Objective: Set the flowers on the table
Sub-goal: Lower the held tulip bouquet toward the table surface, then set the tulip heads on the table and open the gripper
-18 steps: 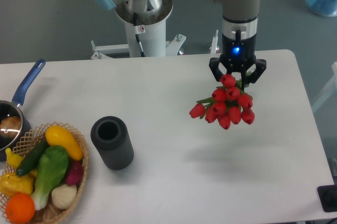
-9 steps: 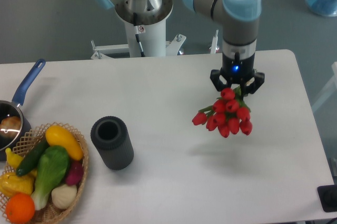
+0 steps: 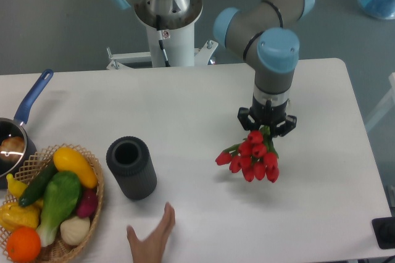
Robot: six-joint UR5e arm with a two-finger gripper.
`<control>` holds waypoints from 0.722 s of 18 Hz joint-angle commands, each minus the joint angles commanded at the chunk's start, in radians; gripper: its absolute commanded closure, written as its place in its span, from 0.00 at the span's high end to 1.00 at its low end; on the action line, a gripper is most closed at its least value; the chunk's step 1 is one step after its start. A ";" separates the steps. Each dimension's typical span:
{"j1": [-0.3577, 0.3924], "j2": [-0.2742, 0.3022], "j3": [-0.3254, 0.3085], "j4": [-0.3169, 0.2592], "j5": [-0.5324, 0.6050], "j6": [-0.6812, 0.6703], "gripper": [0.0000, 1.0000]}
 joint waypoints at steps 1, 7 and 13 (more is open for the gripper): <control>0.000 -0.015 0.012 0.000 -0.002 -0.008 0.39; 0.000 -0.048 0.035 0.003 -0.005 -0.002 0.60; 0.006 -0.037 0.046 0.003 -0.005 -0.006 1.00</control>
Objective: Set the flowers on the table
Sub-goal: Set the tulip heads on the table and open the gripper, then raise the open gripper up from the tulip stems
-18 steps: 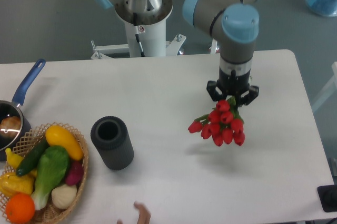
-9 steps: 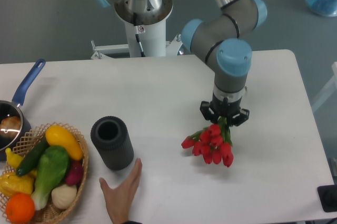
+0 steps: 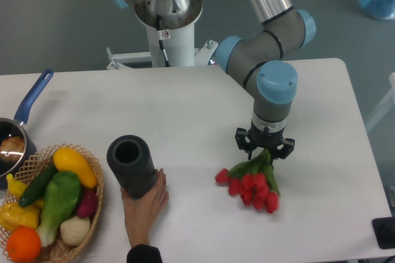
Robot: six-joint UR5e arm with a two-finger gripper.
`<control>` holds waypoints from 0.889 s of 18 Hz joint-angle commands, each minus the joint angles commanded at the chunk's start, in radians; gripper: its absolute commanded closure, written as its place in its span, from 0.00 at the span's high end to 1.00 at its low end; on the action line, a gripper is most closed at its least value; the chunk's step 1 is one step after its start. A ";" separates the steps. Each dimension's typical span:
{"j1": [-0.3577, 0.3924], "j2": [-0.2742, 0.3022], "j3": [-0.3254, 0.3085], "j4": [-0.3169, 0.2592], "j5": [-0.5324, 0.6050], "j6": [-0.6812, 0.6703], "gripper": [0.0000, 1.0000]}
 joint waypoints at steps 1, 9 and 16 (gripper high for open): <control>0.002 0.008 0.002 0.000 0.000 -0.003 1.00; 0.002 0.121 0.000 -0.002 0.006 -0.003 1.00; -0.032 0.239 0.006 -0.008 0.006 0.006 1.00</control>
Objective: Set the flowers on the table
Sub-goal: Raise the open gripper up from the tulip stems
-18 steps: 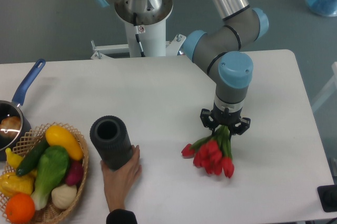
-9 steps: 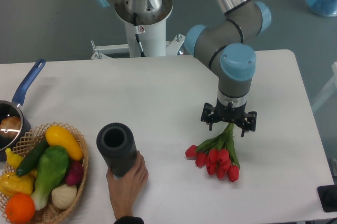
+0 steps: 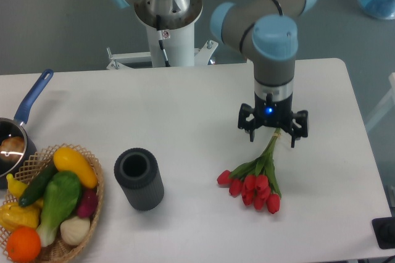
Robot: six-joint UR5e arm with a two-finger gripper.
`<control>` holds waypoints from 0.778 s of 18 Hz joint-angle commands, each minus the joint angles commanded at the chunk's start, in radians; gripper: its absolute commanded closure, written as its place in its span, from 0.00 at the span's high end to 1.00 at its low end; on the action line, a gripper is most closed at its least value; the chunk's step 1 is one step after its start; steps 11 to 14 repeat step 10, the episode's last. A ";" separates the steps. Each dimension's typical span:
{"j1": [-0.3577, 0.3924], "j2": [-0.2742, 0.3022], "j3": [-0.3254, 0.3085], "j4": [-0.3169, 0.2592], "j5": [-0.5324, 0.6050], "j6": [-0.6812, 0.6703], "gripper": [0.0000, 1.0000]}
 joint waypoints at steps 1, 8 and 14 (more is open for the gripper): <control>-0.014 0.017 0.000 0.000 0.002 0.002 1.00; -0.013 0.072 -0.020 -0.003 0.023 0.031 1.00; -0.008 0.078 -0.015 -0.003 0.040 0.070 1.00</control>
